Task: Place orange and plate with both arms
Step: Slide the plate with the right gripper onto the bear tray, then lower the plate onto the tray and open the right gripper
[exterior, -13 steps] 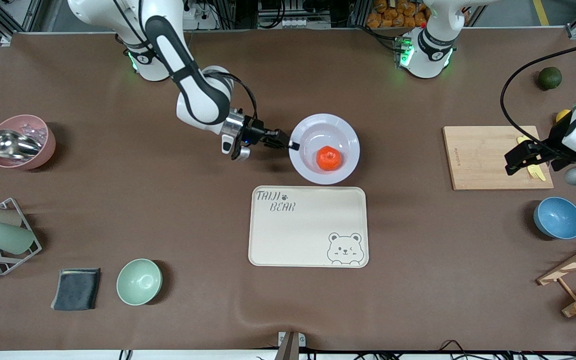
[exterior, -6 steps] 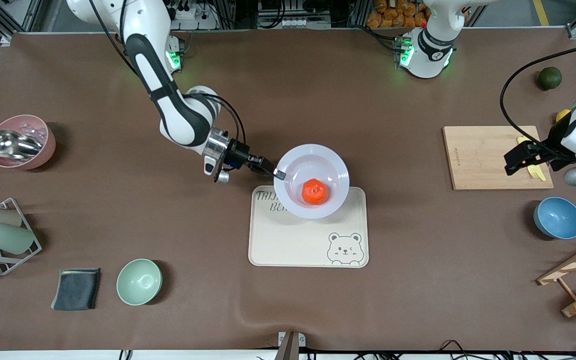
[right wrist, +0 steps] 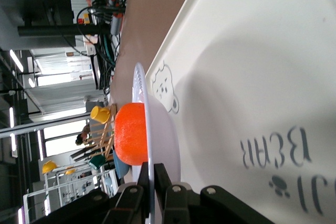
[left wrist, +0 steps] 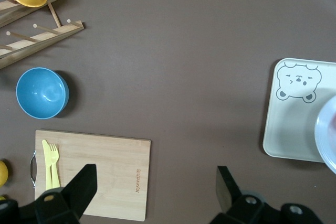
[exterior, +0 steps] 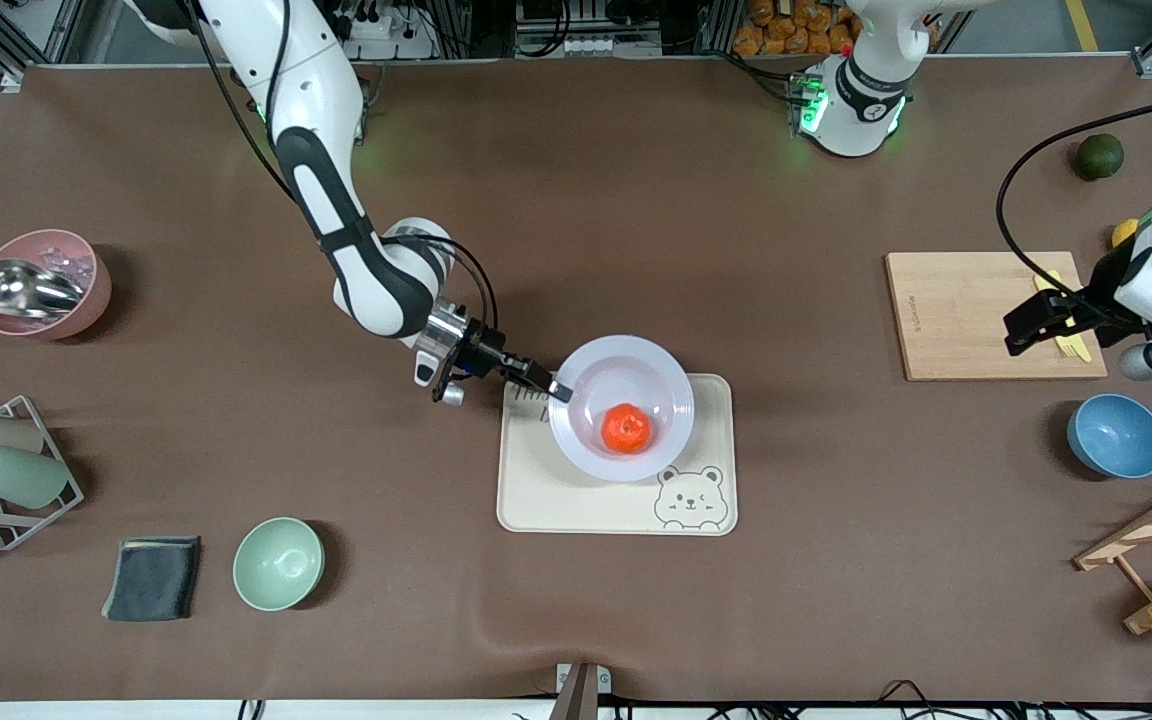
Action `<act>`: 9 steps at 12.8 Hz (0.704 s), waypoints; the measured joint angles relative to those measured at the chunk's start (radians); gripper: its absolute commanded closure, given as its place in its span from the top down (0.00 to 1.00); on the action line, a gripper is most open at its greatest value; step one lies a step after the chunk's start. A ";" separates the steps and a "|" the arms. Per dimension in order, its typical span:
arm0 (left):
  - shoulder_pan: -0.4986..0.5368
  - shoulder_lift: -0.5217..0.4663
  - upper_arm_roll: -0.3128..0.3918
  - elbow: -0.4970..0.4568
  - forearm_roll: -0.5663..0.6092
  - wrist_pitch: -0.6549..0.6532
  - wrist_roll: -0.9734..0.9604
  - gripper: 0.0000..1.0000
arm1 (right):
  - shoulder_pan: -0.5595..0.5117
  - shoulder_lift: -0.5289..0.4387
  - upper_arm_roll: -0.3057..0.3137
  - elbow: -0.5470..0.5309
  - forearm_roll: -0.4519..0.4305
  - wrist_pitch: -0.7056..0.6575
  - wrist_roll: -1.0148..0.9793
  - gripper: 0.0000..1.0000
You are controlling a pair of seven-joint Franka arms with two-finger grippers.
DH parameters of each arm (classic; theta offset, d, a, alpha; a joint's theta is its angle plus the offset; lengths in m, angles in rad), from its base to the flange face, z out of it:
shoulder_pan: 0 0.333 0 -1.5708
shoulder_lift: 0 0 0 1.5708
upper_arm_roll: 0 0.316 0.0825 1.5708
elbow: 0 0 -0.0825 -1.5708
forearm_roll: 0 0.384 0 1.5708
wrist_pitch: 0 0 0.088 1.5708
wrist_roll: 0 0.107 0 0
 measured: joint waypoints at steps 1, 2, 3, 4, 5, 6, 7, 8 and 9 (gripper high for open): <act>0.000 0.003 0.000 -0.002 0.000 0.003 0.000 1.00 | 0.000 0.026 0.000 0.036 0.000 0.011 0.004 0.00; 0.000 0.005 0.000 -0.002 0.000 0.004 0.000 1.00 | -0.001 0.051 0.000 0.068 0.000 0.017 0.007 0.00; 0.000 0.007 0.000 -0.003 0.000 0.006 0.000 1.00 | -0.001 0.076 0.000 0.095 0.000 0.021 0.009 0.00; 0.000 0.009 0.000 -0.003 0.000 0.009 0.000 1.00 | -0.001 0.101 0.000 0.118 0.000 0.022 0.009 0.00; 0.000 0.010 0.000 -0.003 0.000 0.011 0.000 1.00 | -0.002 0.123 0.000 0.136 0.000 0.022 0.009 0.00; 0.000 0.010 0.000 -0.003 0.000 0.012 0.000 1.00 | -0.002 0.142 0.000 0.149 0.000 0.023 0.009 0.00; 0.000 0.011 0.000 -0.003 0.000 0.012 0.000 1.00 | -0.003 0.155 -0.001 0.157 0.000 0.023 0.009 0.00; 0.000 0.011 0.000 -0.003 0.000 0.013 0.000 1.00 | -0.003 0.164 -0.001 0.161 -0.001 0.023 0.009 0.00; 0.000 0.011 0.000 -0.003 0.000 0.013 0.000 1.00 | -0.003 0.167 -0.001 0.162 -0.001 0.023 0.009 0.00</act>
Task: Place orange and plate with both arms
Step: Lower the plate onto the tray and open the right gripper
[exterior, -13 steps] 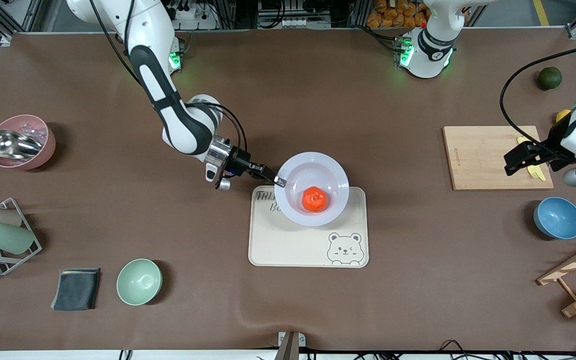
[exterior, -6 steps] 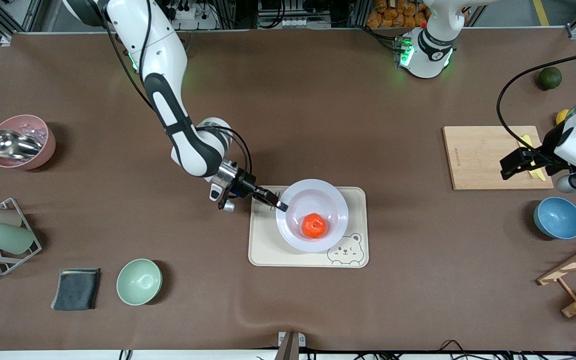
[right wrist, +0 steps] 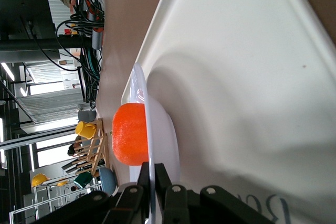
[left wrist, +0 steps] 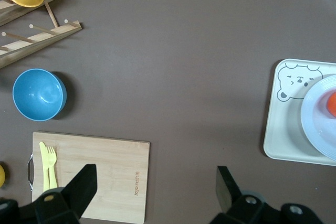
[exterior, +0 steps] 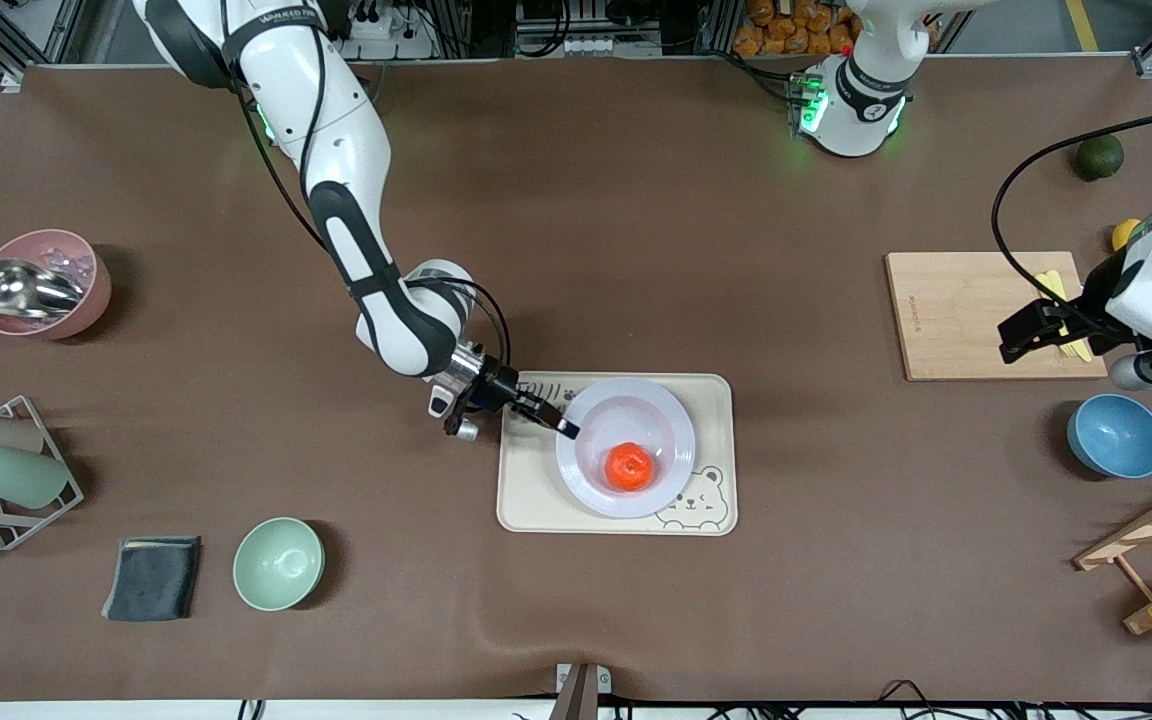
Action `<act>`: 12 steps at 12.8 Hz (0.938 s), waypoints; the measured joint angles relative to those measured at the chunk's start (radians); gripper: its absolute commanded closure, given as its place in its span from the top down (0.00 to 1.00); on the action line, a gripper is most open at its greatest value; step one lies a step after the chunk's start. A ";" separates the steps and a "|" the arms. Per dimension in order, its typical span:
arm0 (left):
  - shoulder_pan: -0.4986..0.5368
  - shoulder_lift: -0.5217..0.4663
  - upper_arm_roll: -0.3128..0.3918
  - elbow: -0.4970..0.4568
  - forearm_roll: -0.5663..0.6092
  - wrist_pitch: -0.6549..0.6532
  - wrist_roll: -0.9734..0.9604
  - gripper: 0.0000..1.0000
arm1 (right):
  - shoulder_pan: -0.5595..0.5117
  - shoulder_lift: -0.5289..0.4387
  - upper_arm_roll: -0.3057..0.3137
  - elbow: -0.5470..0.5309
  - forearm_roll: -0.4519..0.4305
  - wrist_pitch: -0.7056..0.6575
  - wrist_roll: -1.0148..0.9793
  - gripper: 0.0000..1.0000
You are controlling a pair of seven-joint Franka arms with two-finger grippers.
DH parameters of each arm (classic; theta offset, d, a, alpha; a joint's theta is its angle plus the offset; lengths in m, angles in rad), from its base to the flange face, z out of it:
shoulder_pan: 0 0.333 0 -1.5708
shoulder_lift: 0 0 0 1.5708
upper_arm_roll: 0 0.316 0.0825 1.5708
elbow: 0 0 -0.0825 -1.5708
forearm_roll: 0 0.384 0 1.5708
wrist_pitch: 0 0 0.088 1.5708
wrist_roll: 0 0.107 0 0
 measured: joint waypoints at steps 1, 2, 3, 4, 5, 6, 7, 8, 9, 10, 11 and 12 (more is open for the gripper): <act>0.000 0.000 0.000 0.000 0.000 0.000 0.000 1.00 | 0.000 0.002 0.000 0.001 0.000 0.000 0.000 0.00; 0.000 0.000 0.000 0.000 0.000 0.000 0.000 1.00 | 0.000 0.002 0.000 0.002 0.000 0.000 0.000 0.30; 0.000 0.000 0.000 0.000 0.000 0.001 0.000 1.00 | 0.000 0.002 0.000 0.003 0.000 0.000 0.000 0.39; 0.000 0.000 0.000 0.000 0.000 0.001 0.000 1.00 | -0.001 0.003 0.000 0.004 -0.002 0.000 0.001 0.41; 0.000 0.000 0.000 0.000 0.000 0.001 0.000 1.00 | -0.003 0.003 -0.001 0.004 -0.004 0.001 0.000 0.40; 0.000 0.000 0.000 0.000 0.000 0.001 0.000 1.00 | -0.004 0.003 -0.001 0.004 -0.005 0.002 0.000 0.39; 0.000 0.001 -0.001 0.000 0.000 0.002 0.000 1.00 | -0.005 0.004 -0.002 0.004 -0.008 0.007 0.000 0.37; 0.000 0.001 -0.001 0.000 0.000 0.005 0.000 1.00 | -0.007 0.005 -0.002 0.004 -0.015 0.020 0.005 0.37; -0.001 0.001 -0.001 0.000 0.000 0.006 0.000 1.00 | -0.009 0.006 -0.002 0.004 -0.045 0.035 0.032 0.37; -0.001 0.001 -0.001 0.000 0.000 0.006 0.000 1.00 | -0.011 0.005 -0.002 0.005 -0.104 0.043 0.093 0.37; -0.001 0.001 -0.001 0.000 0.000 0.006 0.000 1.00 | -0.012 0.005 -0.002 0.010 -0.171 0.046 0.170 0.37; -0.001 0.001 -0.001 0.000 0.000 0.006 0.000 1.00 | -0.012 0.005 -0.002 0.016 -0.223 0.049 0.236 0.37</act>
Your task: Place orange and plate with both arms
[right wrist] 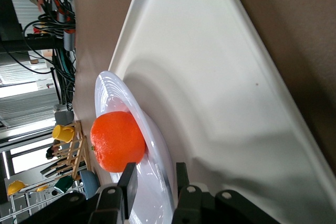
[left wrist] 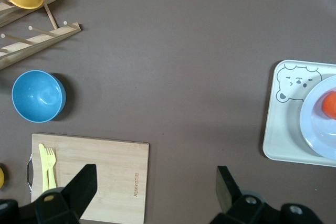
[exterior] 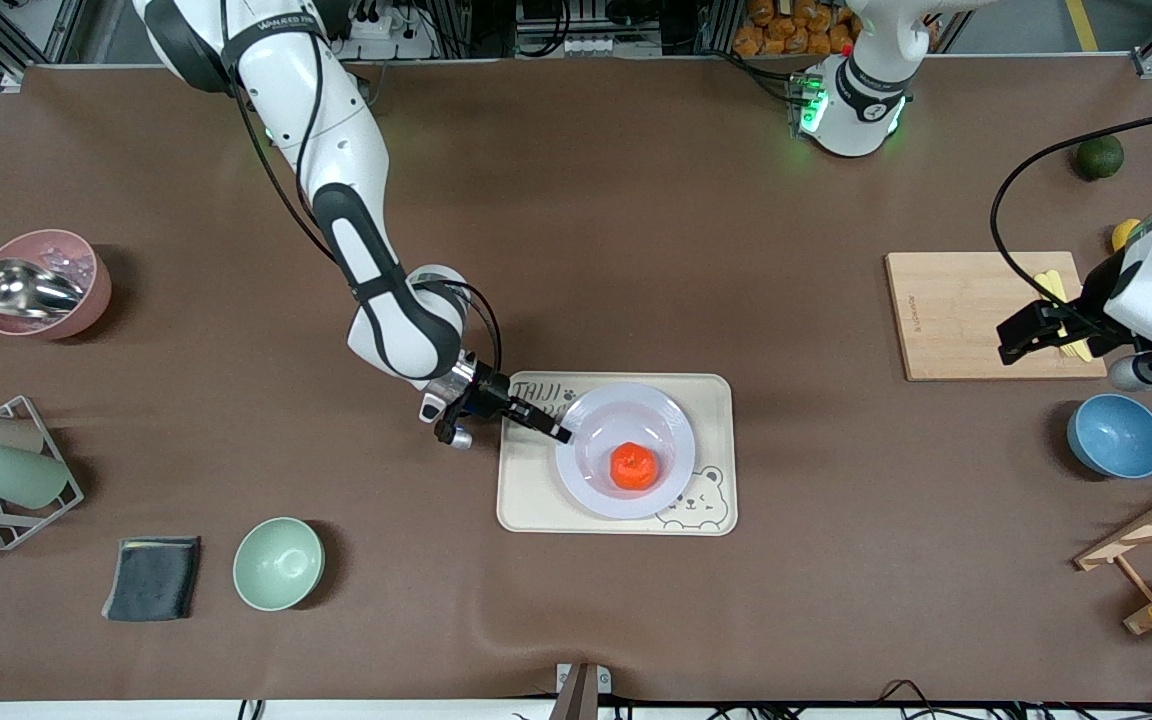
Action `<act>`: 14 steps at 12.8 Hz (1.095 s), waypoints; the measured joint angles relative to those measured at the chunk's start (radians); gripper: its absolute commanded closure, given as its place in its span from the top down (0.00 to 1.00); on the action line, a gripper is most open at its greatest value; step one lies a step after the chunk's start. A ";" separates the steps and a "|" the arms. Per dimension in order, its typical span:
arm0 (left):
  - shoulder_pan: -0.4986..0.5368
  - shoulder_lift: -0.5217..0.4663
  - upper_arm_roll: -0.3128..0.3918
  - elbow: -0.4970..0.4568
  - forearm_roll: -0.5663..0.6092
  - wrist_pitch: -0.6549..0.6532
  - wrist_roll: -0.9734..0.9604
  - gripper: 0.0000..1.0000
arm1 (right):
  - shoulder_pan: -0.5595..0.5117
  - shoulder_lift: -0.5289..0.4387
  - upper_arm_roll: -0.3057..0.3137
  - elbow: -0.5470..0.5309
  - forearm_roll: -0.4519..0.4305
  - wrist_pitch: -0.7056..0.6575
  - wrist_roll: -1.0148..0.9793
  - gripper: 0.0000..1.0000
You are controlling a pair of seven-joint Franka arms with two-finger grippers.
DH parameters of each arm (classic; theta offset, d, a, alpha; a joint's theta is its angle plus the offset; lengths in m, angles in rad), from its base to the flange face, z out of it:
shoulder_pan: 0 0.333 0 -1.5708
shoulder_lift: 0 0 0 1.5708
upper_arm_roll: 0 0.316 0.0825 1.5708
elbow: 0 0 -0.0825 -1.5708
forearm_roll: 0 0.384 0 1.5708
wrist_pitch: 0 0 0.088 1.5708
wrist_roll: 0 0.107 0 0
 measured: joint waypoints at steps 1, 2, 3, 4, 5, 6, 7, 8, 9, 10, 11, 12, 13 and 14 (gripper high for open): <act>0.000 0.000 0.000 0.000 0.000 0.000 0.000 1.00 | 0.000 0.000 0.000 0.006 -0.044 0.003 0.058 0.37; 0.000 0.000 0.000 0.000 0.000 0.000 0.000 1.00 | 0.000 0.000 0.000 0.010 -0.082 0.003 0.110 0.38; -0.001 0.000 0.000 0.000 0.000 0.000 0.000 1.00 | 0.000 -0.001 0.000 0.013 -0.118 0.004 0.152 0.39; -0.002 0.000 0.000 0.000 0.000 0.001 0.000 1.00 | -0.001 -0.001 -0.001 0.015 -0.159 0.007 0.185 0.41; -0.003 0.000 0.000 0.000 0.000 0.001 0.000 1.00 | -0.005 -0.001 -0.002 0.015 -0.204 0.009 0.211 0.49; -0.003 0.000 0.000 0.000 0.000 0.002 0.000 1.00 | -0.015 -0.001 -0.002 0.015 -0.252 0.009 0.239 0.52; -0.003 0.000 0.000 0.000 0.000 0.002 0.000 1.00 | -0.026 -0.002 -0.002 0.015 -0.295 0.008 0.266 0.52; -0.003 0.000 0.000 0.000 0.000 0.002 0.000 1.00 | -0.035 -0.003 -0.002 0.015 -0.339 0.005 0.303 0.52; -0.003 0.000 0.000 0.000 0.000 0.003 0.000 1.00 | -0.040 -0.006 -0.002 0.018 -0.399 0.002 0.361 0.52; -0.003 0.000 0.000 0.000 0.000 0.003 0.000 1.00 | -0.043 -0.012 -0.002 0.020 -0.473 -0.003 0.440 0.52; -0.003 0.000 0.000 0.000 0.000 0.004 0.000 1.00 | -0.046 -0.022 -0.002 0.021 -0.553 -0.022 0.528 0.53; -0.003 0.000 0.000 0.000 0.000 0.005 0.000 1.00 | -0.054 -0.034 -0.003 0.024 -0.624 -0.064 0.609 0.57; -0.002 0.000 0.001 0.000 0.000 0.008 0.000 1.00 | -0.072 -0.051 -0.003 0.025 -0.693 -0.121 0.677 0.63; -0.002 0.000 0.001 0.000 0.000 0.010 0.000 1.00 | -0.099 -0.068 -0.004 0.026 -0.751 -0.178 0.729 0.70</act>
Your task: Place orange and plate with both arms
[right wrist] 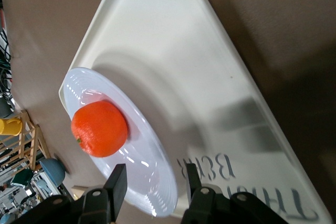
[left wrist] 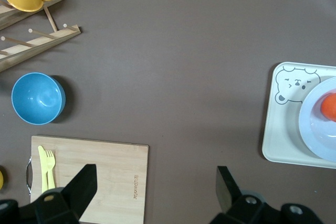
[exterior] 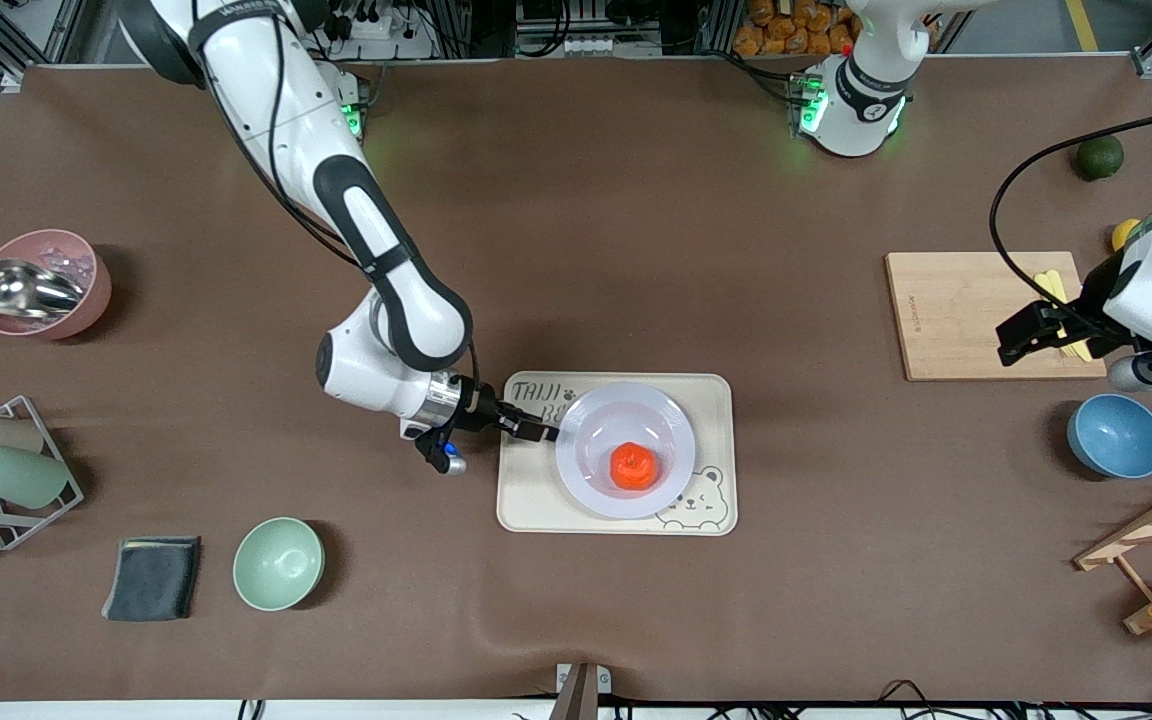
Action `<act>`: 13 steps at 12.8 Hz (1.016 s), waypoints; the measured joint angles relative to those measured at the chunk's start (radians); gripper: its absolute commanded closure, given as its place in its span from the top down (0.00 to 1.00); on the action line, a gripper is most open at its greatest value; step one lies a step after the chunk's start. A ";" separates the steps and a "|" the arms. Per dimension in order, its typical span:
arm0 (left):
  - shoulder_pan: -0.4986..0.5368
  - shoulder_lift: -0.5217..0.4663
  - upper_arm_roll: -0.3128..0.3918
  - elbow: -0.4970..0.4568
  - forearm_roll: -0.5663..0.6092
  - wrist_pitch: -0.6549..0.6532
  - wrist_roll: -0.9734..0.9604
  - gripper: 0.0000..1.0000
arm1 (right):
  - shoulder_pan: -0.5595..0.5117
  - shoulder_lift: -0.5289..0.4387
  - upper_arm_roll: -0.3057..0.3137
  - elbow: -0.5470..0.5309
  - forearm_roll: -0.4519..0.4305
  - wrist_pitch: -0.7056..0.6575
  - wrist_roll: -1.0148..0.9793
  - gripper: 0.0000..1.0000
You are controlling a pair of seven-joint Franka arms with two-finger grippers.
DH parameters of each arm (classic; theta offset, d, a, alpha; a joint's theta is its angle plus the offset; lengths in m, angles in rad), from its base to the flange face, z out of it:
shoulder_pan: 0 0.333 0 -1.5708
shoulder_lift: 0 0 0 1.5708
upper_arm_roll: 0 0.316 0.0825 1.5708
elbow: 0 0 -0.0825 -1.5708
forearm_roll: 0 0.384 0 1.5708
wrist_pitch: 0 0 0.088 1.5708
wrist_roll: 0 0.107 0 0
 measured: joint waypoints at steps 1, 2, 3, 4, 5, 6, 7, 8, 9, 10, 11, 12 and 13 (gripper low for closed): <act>0.000 0.000 0.000 0.000 0.000 0.001 0.000 1.00 | -0.031 -0.018 -0.001 0.000 -0.049 -0.055 0.033 0.76; 0.000 0.000 0.000 0.000 0.000 0.002 0.000 1.00 | -0.059 -0.033 -0.005 0.000 -0.091 -0.102 0.056 0.78; 0.000 0.000 0.000 0.000 0.000 0.002 0.000 1.00 | -0.081 -0.046 -0.013 0.000 -0.132 -0.142 0.070 0.82; 0.000 0.000 0.000 0.000 0.000 0.003 0.000 1.00 | -0.093 -0.058 -0.029 0.000 -0.169 -0.185 0.080 0.88; 0.000 0.000 0.000 0.001 0.000 0.004 0.000 1.00 | -0.096 -0.068 -0.055 0.000 -0.197 -0.236 0.088 0.98; 0.000 -0.001 0.000 0.001 0.000 0.005 0.000 1.00 | -0.096 -0.076 -0.087 0.000 -0.219 -0.291 0.094 1.00; 0.000 -0.001 0.000 0.002 0.000 0.006 0.000 1.00 | -0.097 -0.084 -0.121 0.000 -0.239 -0.346 0.097 1.00; 0.000 -0.003 0.000 0.003 0.000 0.006 0.000 1.00 | -0.098 -0.091 -0.149 0.000 -0.258 -0.396 0.097 1.00; 0.000 -0.005 0.000 0.003 0.000 0.006 0.000 1.00 | -0.098 -0.098 -0.170 0.000 -0.274 -0.433 0.097 1.00; 0.000 -0.008 0.000 0.003 0.000 0.006 0.000 1.00 | -0.099 -0.104 -0.181 -0.001 -0.288 -0.451 0.098 1.00; 0.000 -0.009 0.000 0.004 0.000 0.006 0.000 1.00 | -0.099 -0.109 -0.184 -0.005 -0.296 -0.459 0.099 1.00; 0.000 -0.011 0.000 0.004 0.000 0.006 0.000 1.00 | -0.099 -0.111 -0.185 -0.007 -0.300 -0.461 0.100 1.00; 0.000 -0.011 0.000 0.004 0.000 0.006 0.000 1.00 | -0.100 -0.111 -0.189 -0.010 -0.304 -0.463 0.100 1.00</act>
